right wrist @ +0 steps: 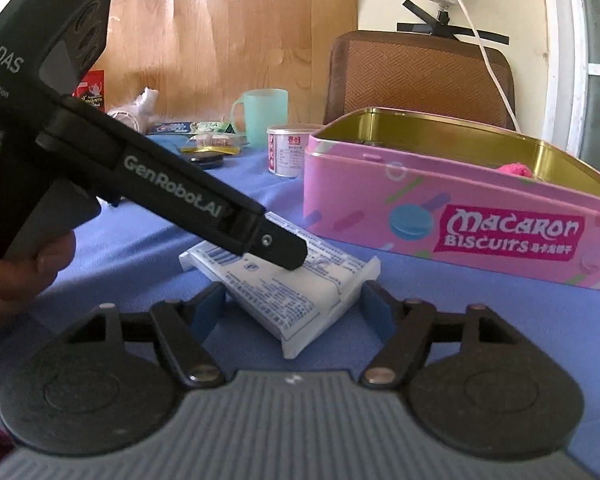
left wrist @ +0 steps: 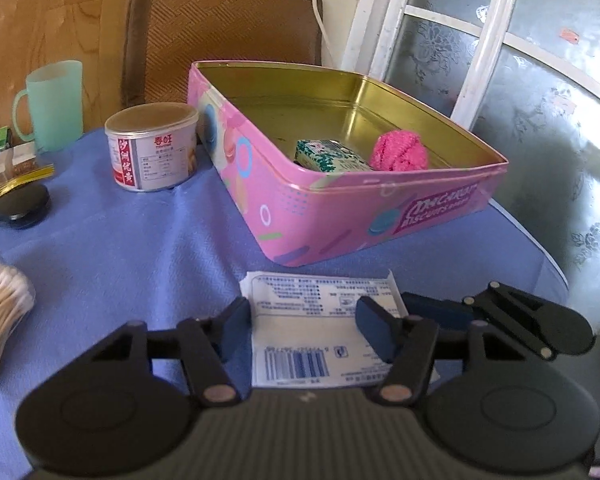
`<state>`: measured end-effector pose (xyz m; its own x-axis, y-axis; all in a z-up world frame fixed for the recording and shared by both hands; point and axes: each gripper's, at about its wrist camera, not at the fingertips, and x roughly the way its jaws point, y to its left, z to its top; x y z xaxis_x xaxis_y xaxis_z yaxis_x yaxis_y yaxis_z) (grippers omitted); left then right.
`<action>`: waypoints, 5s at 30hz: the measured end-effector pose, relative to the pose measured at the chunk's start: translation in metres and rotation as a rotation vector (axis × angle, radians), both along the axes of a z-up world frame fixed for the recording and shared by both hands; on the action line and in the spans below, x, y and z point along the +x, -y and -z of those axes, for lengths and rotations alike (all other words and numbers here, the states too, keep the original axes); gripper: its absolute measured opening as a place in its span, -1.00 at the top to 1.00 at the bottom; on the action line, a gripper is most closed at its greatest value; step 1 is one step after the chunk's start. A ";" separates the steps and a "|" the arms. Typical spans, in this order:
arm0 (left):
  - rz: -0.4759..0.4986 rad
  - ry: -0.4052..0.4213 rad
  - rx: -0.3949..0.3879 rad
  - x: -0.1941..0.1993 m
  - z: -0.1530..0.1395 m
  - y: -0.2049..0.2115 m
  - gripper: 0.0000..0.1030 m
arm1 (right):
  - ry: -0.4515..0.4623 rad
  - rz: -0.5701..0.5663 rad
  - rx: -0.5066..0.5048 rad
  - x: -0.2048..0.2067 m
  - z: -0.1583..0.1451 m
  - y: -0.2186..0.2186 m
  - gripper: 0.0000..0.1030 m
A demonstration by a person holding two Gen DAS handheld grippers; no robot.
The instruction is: Organize soft objects
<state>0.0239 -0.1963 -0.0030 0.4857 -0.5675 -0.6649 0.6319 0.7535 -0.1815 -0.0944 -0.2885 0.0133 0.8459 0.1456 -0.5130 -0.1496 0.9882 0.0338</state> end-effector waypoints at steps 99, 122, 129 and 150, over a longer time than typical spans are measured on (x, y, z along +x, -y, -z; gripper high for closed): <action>-0.614 0.170 -0.016 -0.007 -0.008 -0.242 -0.31 | 0.038 -0.123 0.323 0.087 -0.029 -0.056 0.02; -0.535 0.138 -0.273 0.010 -0.006 -0.275 -0.40 | -0.227 -0.143 0.423 0.127 -0.010 -0.125 0.53; -0.533 0.104 -0.305 0.013 -0.003 -0.280 -0.40 | -0.204 -0.131 0.356 0.079 -0.023 -0.088 0.47; -0.557 0.091 -0.236 0.019 -0.002 -0.275 -0.41 | -0.105 -0.174 0.232 0.059 -0.019 -0.100 -0.56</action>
